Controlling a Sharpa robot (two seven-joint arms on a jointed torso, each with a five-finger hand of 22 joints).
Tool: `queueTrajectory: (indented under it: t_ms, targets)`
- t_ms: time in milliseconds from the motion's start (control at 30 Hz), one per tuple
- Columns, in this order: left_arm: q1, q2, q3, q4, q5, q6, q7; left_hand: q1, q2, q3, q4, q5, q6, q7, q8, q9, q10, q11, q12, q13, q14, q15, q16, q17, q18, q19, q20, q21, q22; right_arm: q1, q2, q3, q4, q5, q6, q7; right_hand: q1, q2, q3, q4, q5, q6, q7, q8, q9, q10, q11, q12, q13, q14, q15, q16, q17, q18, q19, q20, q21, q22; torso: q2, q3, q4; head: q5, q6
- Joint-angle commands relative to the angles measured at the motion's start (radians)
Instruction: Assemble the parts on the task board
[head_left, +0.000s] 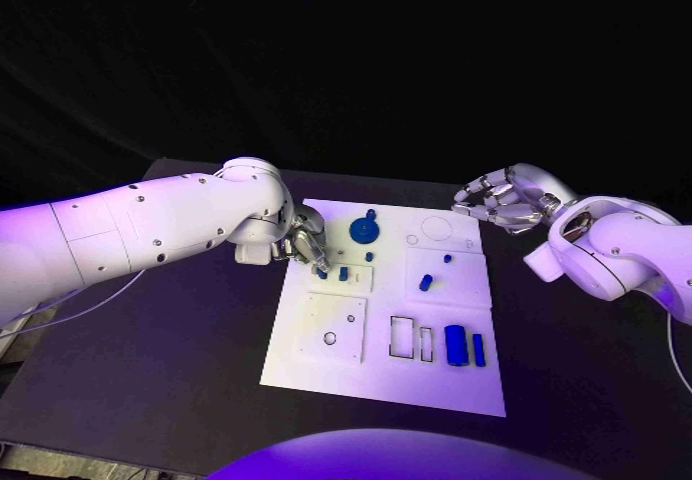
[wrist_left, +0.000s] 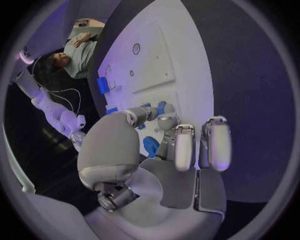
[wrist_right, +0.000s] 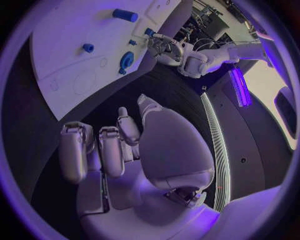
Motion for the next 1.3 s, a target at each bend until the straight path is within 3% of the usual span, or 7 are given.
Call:
queueTrajectory:
  t_ms: [33, 333, 800, 1300]
  targets:
    - [-0.006, 0.004, -0.002, -0.001, -0.013, 0.015, 0.003, 0.003, 0.011, 0.164, -0.161, 0.006, 0.019, -0.015, -0.001, 0.023, 0.002, -0.002, -0.006, -0.001, 0.083, -0.007, 0.005, 0.184, -0.011, 0.006, -0.003, 0.003, 0.068, -0.001, 0.0, 0.0, 0.002, -0.011, 0.012, 0.005, -0.003, -0.001, -0.003, -0.004, 0.006, 0.003, -0.001, 0.005, -0.001, -0.005, -0.003, -0.007, -0.001, 0.068, -0.004, -0.004, 0.117, 0.018, 0.01, -0.006, -0.003, 0.163, 0.0, 0.0005, -0.0001, -0.001, 0.001]
    - [-0.009, 0.005, -0.002, -0.002, -0.034, -0.003, 0.004, 0.003, 0.012, 0.166, -0.162, 0.007, 0.019, -0.016, 0.0, 0.024, 0.002, -0.003, -0.008, -0.003, 0.082, -0.008, 0.004, 0.181, -0.01, 0.005, -0.003, 0.002, 0.067, -0.001, -0.002, 0.0, 0.003, -0.011, 0.011, 0.005, -0.003, -0.001, -0.003, -0.004, 0.006, 0.003, -0.001, 0.005, -0.001, -0.005, -0.003, -0.007, -0.001, 0.067, -0.004, -0.005, 0.116, 0.019, 0.009, -0.006, -0.006, 0.161, 0.0, 0.0002, -0.0005, -0.001, 0.0]
    - [-0.01, 0.004, -0.002, 0.006, -0.033, 0.046, 0.002, 0.001, 0.011, 0.167, -0.163, 0.008, 0.019, -0.017, 0.002, 0.026, 0.009, -0.004, 0.0, 0.01, 0.082, -0.009, 0.003, 0.18, -0.011, 0.008, -0.004, 0.005, 0.071, -0.001, -0.002, 0.0, 0.002, -0.011, 0.012, 0.006, -0.003, -0.001, -0.003, -0.004, 0.006, 0.003, -0.001, 0.005, -0.001, -0.005, -0.003, -0.007, -0.001, 0.067, -0.004, -0.005, 0.116, 0.019, 0.009, -0.006, -0.006, 0.161, 0.0, -0.0002, 0.0002, 0.0, -0.005]
    - [-0.017, 0.009, -0.003, -0.001, -0.027, 0.042, 0.003, -0.032, 0.015, 0.15, -0.147, 0.001, 0.027, -0.026, 0.018, 0.039, 0.021, -0.011, 0.0, 0.003, 0.084, -0.013, 0.006, 0.186, -0.013, 0.012, -0.007, 0.008, 0.078, -0.001, -0.002, 0.0, 0.001, -0.011, 0.012, 0.004, -0.003, -0.001, -0.004, -0.003, 0.006, 0.003, -0.001, 0.005, -0.002, -0.006, -0.003, -0.008, -0.002, 0.067, -0.004, -0.005, 0.116, 0.019, 0.009, -0.006, -0.006, 0.161, 0.0, 0.0002, -0.0002, -0.001, -0.014]
